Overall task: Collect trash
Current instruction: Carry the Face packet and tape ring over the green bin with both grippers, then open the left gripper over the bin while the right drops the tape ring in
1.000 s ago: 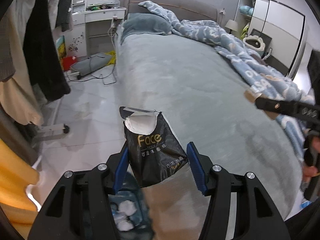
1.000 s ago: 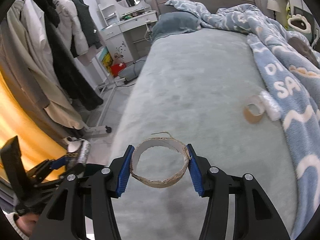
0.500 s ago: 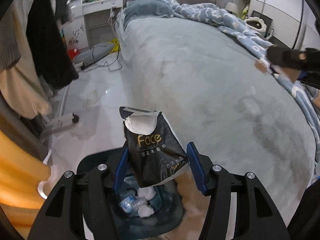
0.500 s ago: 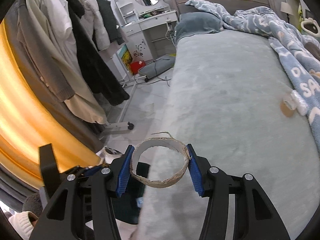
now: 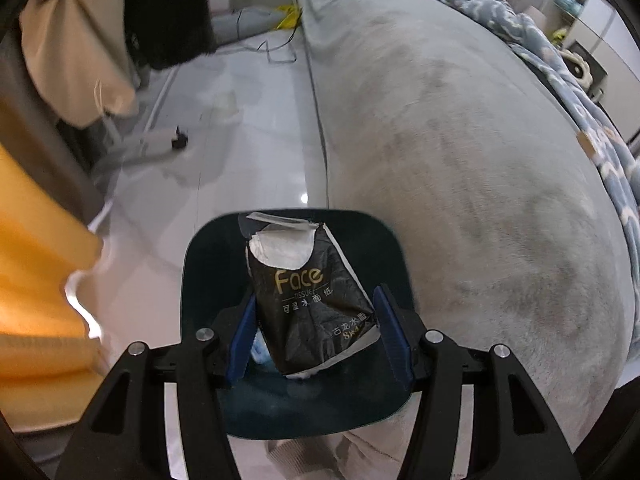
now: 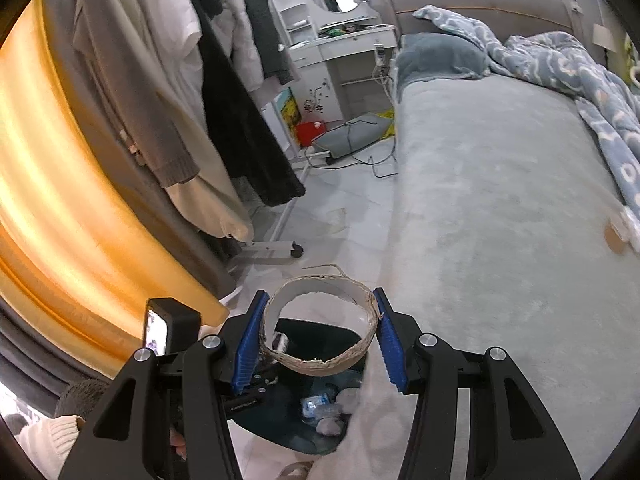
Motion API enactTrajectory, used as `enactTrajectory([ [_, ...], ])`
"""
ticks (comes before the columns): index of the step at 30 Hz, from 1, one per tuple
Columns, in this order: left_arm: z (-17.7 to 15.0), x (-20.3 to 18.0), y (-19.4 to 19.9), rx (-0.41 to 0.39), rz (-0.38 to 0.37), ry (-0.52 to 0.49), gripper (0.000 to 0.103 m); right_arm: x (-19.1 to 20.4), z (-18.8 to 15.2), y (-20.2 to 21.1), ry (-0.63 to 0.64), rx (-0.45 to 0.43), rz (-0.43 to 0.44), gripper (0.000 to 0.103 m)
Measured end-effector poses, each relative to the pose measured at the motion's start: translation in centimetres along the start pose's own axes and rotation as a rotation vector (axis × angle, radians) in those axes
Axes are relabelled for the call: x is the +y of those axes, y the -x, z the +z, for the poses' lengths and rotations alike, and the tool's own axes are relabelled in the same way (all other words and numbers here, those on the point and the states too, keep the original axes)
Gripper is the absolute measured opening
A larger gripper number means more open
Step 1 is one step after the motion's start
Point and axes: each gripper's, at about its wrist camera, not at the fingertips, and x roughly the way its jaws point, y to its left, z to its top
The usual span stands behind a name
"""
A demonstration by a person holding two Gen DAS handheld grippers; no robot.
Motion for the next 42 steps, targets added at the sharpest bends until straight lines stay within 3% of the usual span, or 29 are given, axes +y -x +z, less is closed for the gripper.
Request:
enactTrajectory([
  [8,-0.8,1.5,-1.6,0.091,-0.011,0.037,0.061,2.3,0.3,-2.4,0.02,0.032,0.038,0.053],
  [13,-1.4,2.3,-2.3,0.136,-0.025,0.047,0.071,2.9,0.2,-3.6,0.027,0.059,0.037,0.053],
  [18,-1.8,3.4,-2.3,0.159,-0.023,0.07,0.073,2.9,-0.2,-5.2,0.007,0.097,0.039,0.053],
  [42,-0.5,10.0,5.0,-0.086,-0.009,0.196,0.068,4.0,-6.2,-16.5,-0.013,0.432,-0.026,0.053],
])
